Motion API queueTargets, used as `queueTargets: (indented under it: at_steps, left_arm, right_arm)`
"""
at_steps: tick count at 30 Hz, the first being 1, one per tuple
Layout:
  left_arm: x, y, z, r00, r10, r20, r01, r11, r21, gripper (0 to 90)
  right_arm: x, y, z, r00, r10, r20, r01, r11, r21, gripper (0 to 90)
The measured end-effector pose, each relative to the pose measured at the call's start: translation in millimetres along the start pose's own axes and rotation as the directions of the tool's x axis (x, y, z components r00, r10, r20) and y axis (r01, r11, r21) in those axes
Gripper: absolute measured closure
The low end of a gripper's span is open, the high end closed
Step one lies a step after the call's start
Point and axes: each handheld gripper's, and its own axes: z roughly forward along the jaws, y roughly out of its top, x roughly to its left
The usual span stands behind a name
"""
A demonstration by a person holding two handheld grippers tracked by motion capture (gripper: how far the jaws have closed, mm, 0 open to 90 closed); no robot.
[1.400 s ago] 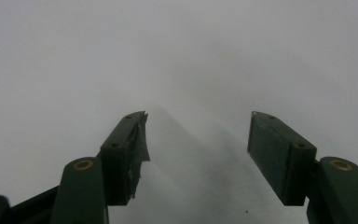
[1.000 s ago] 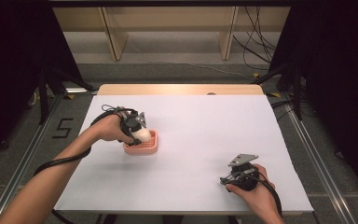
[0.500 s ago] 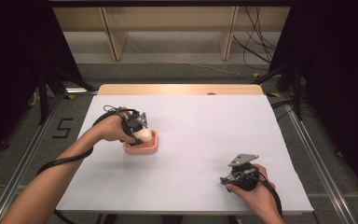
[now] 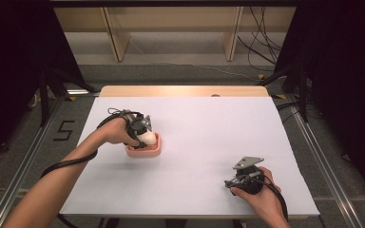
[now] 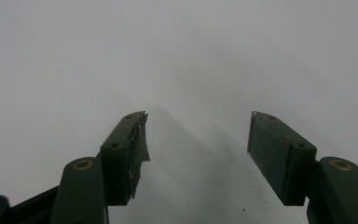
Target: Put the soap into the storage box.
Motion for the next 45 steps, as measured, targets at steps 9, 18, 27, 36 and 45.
queueTargets:
  at_steps: [9,18,27,36,45]
  left_arm:
    - [0.7,0.3,5.1,1.0000,-0.003,0.002,0.003,1.0000,0.008,49.4]
    - [1.9,-0.5,9.5,0.9997,-0.021,0.012,0.020,0.9997,0.014,49.4]
    - [4.0,0.5,12.0,0.9999,0.000,0.012,0.000,0.9998,0.021,49.3]
    - [4.8,0.7,14.3,0.9998,-0.005,0.021,0.005,0.9998,0.020,49.3]
    - [6.1,-0.2,16.8,0.9994,-0.025,0.024,0.025,0.9992,0.032,49.1]
  right_arm:
    - [-0.1,0.4,-0.1,1.0000,-0.007,0.004,0.007,1.000,-0.001,38.0]
    - [0.2,0.0,-0.2,1.0000,0.000,0.001,0.000,1.000,-0.001,38.1]
    - [0.2,0.1,-0.2,1.0000,-0.002,0.002,0.002,1.000,0.002,38.0]
    - [0.2,0.0,-0.2,1.0000,-0.004,0.001,0.004,1.000,0.003,38.0]
    - [-0.1,0.0,0.7,0.9999,-0.012,-0.001,0.012,1.000,-0.004,38.0]
